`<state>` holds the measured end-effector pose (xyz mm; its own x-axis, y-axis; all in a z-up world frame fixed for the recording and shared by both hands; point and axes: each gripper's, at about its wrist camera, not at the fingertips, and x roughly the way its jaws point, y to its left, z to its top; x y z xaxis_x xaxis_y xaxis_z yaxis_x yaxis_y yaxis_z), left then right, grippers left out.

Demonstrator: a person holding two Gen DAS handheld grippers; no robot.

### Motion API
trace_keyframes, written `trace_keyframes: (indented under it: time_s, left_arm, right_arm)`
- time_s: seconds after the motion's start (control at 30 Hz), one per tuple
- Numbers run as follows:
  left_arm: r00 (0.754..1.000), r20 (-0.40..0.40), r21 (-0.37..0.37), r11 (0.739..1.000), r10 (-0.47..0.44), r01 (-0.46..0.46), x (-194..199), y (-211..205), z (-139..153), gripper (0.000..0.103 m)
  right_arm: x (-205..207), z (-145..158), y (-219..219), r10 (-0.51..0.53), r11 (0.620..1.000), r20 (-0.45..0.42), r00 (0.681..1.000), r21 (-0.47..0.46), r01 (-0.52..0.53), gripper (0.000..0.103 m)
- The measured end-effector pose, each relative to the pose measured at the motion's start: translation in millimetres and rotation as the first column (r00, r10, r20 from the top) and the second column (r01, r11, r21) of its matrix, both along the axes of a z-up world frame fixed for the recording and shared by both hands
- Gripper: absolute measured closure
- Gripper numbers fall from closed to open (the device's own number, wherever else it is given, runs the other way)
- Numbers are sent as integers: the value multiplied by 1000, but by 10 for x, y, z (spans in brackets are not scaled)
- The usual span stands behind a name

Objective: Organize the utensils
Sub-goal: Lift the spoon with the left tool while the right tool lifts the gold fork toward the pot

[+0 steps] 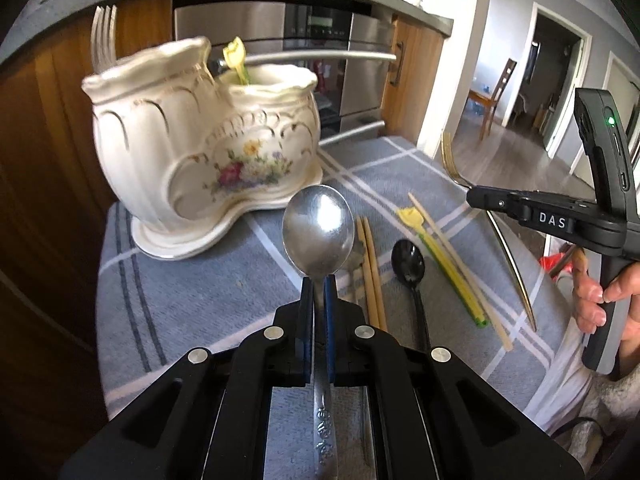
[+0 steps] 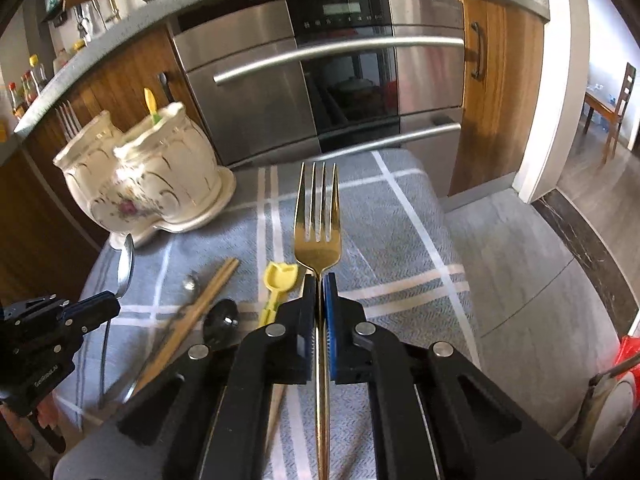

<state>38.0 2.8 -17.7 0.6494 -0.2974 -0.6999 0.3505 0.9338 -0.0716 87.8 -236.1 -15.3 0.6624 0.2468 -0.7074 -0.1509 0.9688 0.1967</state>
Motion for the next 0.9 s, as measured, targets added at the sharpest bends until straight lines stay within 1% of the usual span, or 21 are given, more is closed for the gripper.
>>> trace_keyframes:
  time_s: [0.23,0.43,0.63,0.9]
  left_arm:
    - [999,36,-24,1000,6,-5,-89,73,151,97]
    - [997,81,-39,999,9,-5,-150,112,258,97]
    - [994,104,-51,999,17,-11,-211,169,316,97]
    - [989,145,-75,997,28,-17,-318,274,456,97]
  right_arm:
    - [-75,164,10,6,1000,53,999,10,-7,98]
    - [-184,330,80,15,1000,127,992,8,-17,98]
    - [-290,490,149,26,1000,189,982,-1,-27,98]
    - [-394,641,219,39,999,235,971,-4,-39,98]
